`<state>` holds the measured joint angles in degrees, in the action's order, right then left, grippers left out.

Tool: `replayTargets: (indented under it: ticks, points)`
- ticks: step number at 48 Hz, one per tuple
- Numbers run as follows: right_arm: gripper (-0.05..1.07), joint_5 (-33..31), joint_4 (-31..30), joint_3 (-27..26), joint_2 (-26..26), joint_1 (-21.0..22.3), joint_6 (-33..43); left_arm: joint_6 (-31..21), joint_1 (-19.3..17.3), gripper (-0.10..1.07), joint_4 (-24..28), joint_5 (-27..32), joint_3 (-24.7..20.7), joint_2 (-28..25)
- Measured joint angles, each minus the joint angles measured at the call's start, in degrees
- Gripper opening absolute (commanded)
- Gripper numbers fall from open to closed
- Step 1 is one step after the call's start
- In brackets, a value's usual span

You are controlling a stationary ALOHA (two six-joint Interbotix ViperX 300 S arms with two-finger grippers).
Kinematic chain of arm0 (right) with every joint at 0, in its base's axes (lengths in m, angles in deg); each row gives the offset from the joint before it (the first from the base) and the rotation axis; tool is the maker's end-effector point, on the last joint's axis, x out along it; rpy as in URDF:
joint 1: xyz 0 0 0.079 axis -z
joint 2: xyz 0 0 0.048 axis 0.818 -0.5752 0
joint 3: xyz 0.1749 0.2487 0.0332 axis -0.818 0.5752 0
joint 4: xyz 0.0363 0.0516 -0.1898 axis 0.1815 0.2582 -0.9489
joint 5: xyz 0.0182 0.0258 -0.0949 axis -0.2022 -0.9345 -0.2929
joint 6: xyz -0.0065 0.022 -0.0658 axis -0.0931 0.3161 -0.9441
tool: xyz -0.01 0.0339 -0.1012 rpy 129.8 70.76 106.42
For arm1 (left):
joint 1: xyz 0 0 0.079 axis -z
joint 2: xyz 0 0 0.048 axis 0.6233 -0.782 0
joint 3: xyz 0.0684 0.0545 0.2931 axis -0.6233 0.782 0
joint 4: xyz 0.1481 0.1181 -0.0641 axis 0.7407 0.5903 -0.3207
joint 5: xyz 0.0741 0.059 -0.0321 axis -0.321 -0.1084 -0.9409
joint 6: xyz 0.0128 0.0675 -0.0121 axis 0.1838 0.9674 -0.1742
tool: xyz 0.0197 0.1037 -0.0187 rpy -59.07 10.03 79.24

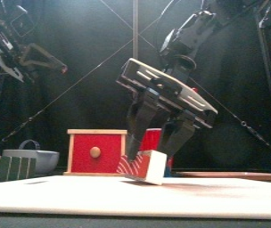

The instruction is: Place salmon sushi upright

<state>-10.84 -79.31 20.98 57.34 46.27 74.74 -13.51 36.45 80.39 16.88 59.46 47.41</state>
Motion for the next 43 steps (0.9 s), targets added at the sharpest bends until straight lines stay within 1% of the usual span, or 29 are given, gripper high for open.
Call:
replayTargets:
  ticks: [6,10,22,34,37,39,41,43]
  points:
    - [0.59,6.42,0.0,3.25,0.97,0.09,0.18,0.0,0.0,-0.02,0.0,0.0,0.09,0.0]
    - [0.59,8.88,0.0,5.19,2.02,0.09,0.18,-0.09,0.0,-0.02,0.09,0.0,0.0,0.0]
    - [0.59,12.04,-0.26,9.58,6.42,0.44,0.09,0.0,-0.35,-0.02,0.09,0.0,0.09,0.0]
    - [0.59,16.52,-0.26,12.39,7.38,1.32,0.09,-0.09,-0.53,-0.01,0.09,0.0,0.18,-0.09]
    - [0.59,18.37,-0.53,12.66,7.65,1.49,0.0,-0.09,-0.53,0.03,0.35,0.0,0.35,0.0]
    - [0.59,19.6,-0.88,12.74,7.82,1.67,-0.18,0.0,-0.44,0.08,0.88,0.0,0.35,-0.09]
    - [0.59,20.65,-1.41,12.83,8.09,1.76,-0.18,-0.18,-0.44,0.14,1.85,0.0,0.35,0.0]
    - [0.59,21.53,-2.02,13.01,8.44,1.93,-0.18,-0.44,-0.26,0.24,2.64,0.18,0.35,-0.09]
